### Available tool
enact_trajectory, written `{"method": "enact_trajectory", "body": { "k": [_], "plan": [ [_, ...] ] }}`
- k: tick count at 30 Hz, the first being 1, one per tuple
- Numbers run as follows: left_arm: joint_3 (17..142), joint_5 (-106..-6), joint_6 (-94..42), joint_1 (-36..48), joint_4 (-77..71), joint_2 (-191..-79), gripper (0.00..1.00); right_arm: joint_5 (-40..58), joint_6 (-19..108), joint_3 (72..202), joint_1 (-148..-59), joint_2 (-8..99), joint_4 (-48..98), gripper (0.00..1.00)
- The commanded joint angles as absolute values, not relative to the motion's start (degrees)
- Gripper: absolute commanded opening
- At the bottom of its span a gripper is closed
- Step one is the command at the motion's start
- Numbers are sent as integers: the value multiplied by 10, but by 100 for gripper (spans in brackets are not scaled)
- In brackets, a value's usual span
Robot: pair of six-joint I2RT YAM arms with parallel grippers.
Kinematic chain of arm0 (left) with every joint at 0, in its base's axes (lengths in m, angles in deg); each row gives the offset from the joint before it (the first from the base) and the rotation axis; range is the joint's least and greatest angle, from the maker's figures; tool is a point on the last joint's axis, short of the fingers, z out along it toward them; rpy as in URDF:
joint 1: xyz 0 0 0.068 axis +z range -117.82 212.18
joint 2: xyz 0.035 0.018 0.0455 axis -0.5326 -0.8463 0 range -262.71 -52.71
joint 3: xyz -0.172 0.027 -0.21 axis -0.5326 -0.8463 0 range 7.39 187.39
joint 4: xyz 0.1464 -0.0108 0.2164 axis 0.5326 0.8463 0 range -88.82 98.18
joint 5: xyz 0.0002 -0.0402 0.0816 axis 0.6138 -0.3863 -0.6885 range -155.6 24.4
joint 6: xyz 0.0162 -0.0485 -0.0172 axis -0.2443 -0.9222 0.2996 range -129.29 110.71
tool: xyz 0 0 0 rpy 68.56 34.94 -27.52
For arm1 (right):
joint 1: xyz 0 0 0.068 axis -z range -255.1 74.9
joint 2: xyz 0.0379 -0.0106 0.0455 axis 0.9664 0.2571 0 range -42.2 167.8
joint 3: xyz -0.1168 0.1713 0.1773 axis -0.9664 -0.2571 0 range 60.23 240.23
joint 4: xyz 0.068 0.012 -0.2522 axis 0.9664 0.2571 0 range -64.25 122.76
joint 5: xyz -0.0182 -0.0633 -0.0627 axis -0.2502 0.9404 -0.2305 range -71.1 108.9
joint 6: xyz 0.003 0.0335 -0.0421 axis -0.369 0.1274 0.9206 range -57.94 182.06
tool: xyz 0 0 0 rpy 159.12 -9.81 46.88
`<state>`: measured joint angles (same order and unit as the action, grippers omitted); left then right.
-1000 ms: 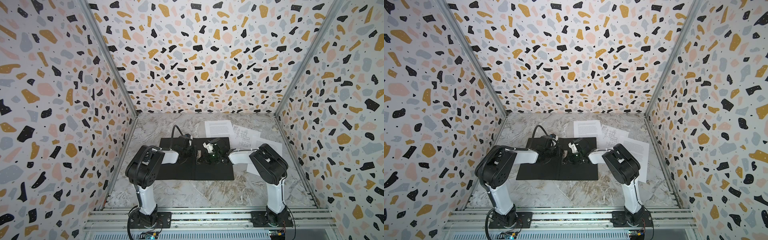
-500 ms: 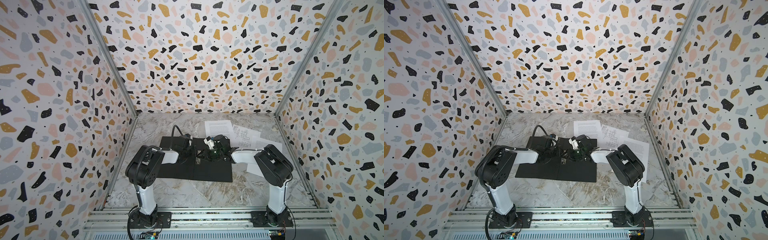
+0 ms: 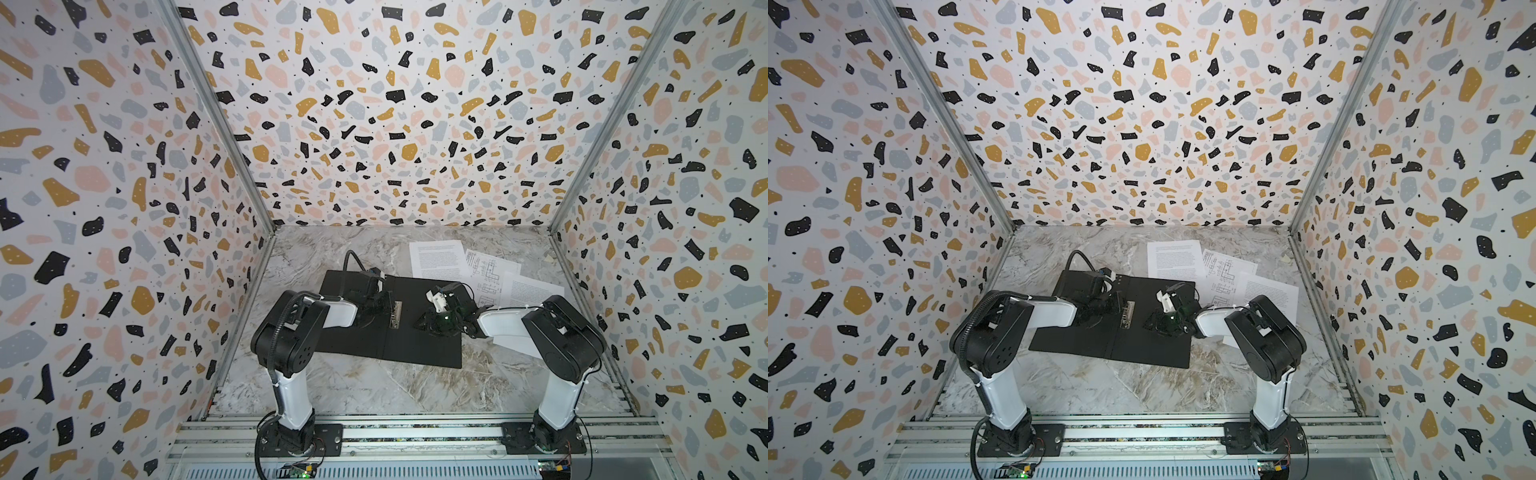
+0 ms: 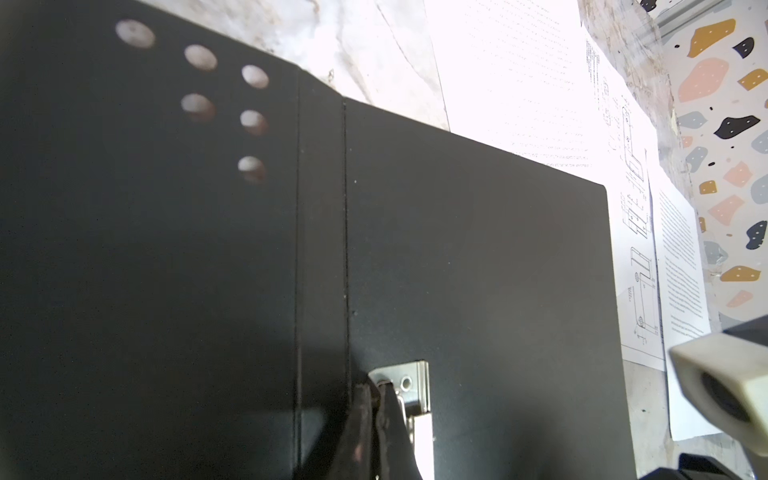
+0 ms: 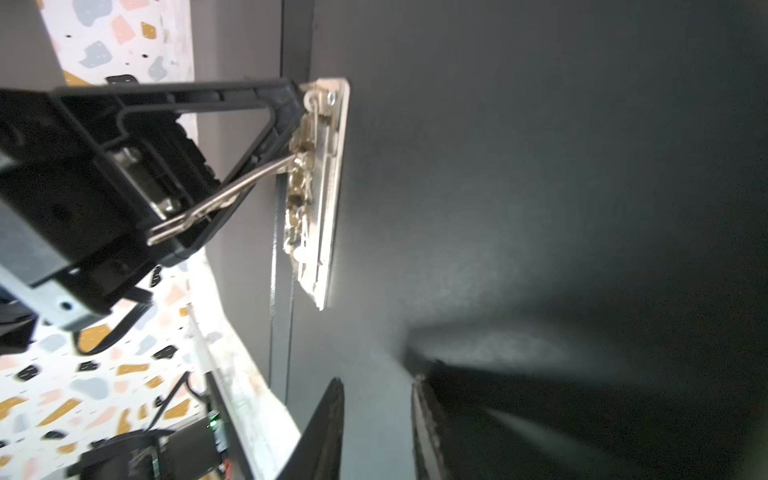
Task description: Put the files into the folder
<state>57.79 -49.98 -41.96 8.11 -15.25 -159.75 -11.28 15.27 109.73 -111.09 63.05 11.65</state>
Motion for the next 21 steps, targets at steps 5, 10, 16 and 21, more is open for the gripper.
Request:
{"method": "enact_trajectory", "body": {
  "k": [5, 10, 16, 21],
  "plan": [
    [561, -501, -454, 85, -114, -1577, 14, -43, 206, 1098, -1105, 635, 194, 33],
    [556, -509, -481, 86, -106, -1552, 33, -44, 209, 1073, -1090, 620, 177, 37],
    [540, -513, -512, 93, -121, -1529, 50, -72, 212, 1056, -1076, 599, 148, 45],
    [533, -502, -527, 93, -128, -1511, 61, -76, 204, 1047, -1075, 589, 136, 46]
  ]
}}
